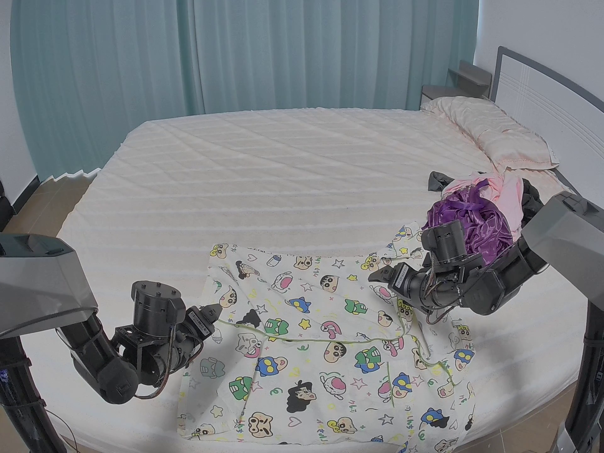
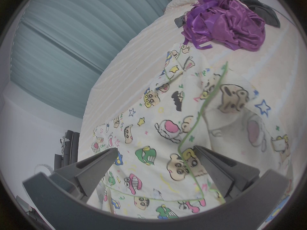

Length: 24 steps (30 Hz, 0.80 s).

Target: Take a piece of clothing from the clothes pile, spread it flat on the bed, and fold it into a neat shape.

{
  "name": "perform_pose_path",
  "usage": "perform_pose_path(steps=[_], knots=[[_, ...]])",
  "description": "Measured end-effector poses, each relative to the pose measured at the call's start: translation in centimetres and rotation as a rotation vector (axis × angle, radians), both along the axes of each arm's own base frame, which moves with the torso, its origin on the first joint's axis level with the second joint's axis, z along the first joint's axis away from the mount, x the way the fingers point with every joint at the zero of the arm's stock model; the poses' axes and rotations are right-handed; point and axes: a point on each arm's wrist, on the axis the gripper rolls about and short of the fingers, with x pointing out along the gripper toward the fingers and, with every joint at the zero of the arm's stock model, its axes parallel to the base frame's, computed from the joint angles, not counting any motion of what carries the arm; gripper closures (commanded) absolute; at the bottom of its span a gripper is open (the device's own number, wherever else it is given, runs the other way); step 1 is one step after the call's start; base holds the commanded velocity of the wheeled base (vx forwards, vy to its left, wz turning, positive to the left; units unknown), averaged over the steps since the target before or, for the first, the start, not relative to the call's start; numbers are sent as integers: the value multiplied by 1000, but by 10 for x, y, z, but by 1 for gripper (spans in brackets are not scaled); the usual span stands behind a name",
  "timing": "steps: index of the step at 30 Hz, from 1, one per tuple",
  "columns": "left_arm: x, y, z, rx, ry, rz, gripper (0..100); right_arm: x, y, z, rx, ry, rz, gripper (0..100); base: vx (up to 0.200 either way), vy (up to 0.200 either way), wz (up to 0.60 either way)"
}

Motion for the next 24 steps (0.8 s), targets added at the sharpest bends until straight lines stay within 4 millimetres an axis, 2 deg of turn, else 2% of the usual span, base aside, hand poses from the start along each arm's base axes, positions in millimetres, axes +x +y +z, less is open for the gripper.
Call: perform_pose_path(steps=[8,13,18,20,24], knots=[[2,0,-2,1,3,4,0,21,12,-14,22,-7,-7,0,0,0,0],[2,0,-3,2,5,4,0,22,13,-13,33,-10,-15,0,0,0,0],[2,0,-3,2,6,4,0,14,6,9,45,-40,-18,0,0,0,0],[2,0,-3,2,7,2,0,5,0,17,32,-51,-10,0,0,0,0],[1,-1,-3,3,9,0,0,-17,-18,22,-16,-39,6,0,0,0,0]])
